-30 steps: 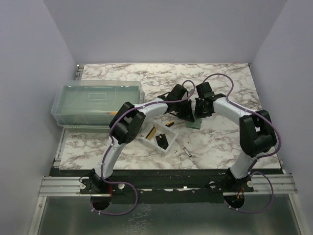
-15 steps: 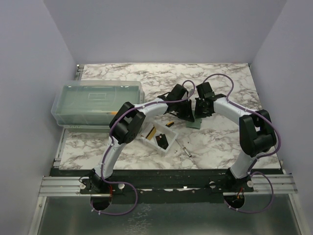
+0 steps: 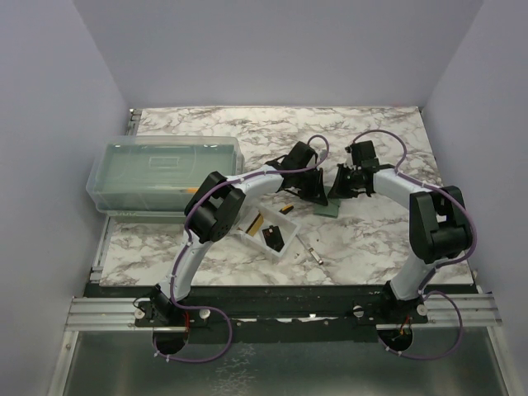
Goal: Put the credit cards into the card holder
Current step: Close the card holder at the center of the board.
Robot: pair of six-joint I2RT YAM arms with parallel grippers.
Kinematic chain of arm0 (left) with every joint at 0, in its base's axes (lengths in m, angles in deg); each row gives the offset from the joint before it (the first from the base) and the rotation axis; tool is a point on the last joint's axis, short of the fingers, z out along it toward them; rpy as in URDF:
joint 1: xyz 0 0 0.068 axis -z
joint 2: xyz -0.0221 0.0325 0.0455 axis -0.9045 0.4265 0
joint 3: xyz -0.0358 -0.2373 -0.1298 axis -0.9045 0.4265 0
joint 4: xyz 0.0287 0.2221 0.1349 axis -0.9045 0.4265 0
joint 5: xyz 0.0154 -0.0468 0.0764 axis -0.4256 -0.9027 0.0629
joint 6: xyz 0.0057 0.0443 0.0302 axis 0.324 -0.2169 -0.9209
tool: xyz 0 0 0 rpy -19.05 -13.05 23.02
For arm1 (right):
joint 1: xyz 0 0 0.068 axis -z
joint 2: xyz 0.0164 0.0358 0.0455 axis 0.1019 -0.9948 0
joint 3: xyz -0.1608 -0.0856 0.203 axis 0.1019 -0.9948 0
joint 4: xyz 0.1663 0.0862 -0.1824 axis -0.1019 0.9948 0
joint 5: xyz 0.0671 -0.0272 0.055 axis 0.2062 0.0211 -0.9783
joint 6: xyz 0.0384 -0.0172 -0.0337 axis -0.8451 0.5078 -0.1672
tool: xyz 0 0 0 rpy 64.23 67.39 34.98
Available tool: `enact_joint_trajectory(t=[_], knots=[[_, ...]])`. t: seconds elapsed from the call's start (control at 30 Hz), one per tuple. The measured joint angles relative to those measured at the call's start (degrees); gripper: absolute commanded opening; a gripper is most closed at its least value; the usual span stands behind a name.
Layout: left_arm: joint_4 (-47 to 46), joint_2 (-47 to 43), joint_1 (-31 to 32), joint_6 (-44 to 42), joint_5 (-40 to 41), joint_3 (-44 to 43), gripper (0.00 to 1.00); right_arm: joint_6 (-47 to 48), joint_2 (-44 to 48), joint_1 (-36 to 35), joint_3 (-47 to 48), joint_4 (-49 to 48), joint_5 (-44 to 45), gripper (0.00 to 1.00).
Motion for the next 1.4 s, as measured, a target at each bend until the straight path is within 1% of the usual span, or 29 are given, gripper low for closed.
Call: enact_joint_trajectory(t=[0.3,0.4,0.73,1.07,1.17,1.4], knots=[[0.07,0.0,0.0,-0.17,0.0,0.0,0.0,-0.11,0.0,0.28,-1.49,-2.78,-1.84,0.0],[0.07,0.0,0.0,-0.17,0.0,0.0,0.0,-1.2,1.09,0.33,-3.91,-5.79,-1.77,0.0],[0.39,0.0,-0.02,-0.13,0.0,-0.02,0.0,-12.5,6.93,0.66,-19.15,-27.12,-0.5,0.0],[0.83,-0.13,0.07,-0.13,-0.02,0.0,0.0,-24.85,8.2,1.16,-31.67,-46.9,0.39,0.0],[0.85,-0.2,0.2,-0.13,0.0,0.0,0.0,-27.45,7.34,3.23,-33.48,-50.88,-2.16,0.0],[0.81,-0.22,0.28,-0.13,0.02,0.02,0.0,-32.94,0.63,8.85,-35.1,-60.52,-14.95,0.0]])
